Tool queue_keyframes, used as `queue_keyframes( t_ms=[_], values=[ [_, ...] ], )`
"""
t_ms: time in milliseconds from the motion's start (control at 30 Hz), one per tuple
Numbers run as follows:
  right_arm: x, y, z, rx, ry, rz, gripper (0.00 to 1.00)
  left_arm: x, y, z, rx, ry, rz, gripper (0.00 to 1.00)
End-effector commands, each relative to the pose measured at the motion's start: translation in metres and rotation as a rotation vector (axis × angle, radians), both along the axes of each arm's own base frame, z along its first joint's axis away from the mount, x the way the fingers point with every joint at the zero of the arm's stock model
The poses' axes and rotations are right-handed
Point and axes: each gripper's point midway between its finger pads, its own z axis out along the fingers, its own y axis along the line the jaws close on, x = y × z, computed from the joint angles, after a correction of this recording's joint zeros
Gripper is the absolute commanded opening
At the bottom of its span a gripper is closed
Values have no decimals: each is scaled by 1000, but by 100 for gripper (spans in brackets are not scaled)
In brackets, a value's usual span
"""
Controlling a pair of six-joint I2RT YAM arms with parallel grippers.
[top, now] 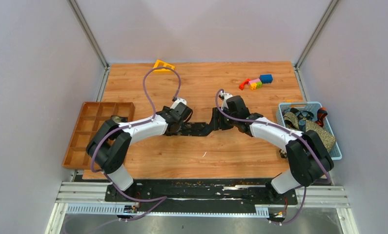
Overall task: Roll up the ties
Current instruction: Roll the tie at the center of the board.
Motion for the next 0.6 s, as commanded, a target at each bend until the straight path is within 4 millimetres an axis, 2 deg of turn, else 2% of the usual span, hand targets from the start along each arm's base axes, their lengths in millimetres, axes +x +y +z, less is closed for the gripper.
queue_keyframes(
  t_ms=[0,567],
  values=[
    [10,1,18,29,-87,-7,50,10,-2,11,85,-43,5,64],
    [9,-2,20,41,-102,-15,48,13,-25,5,263,-41,-17,69]
  ],
)
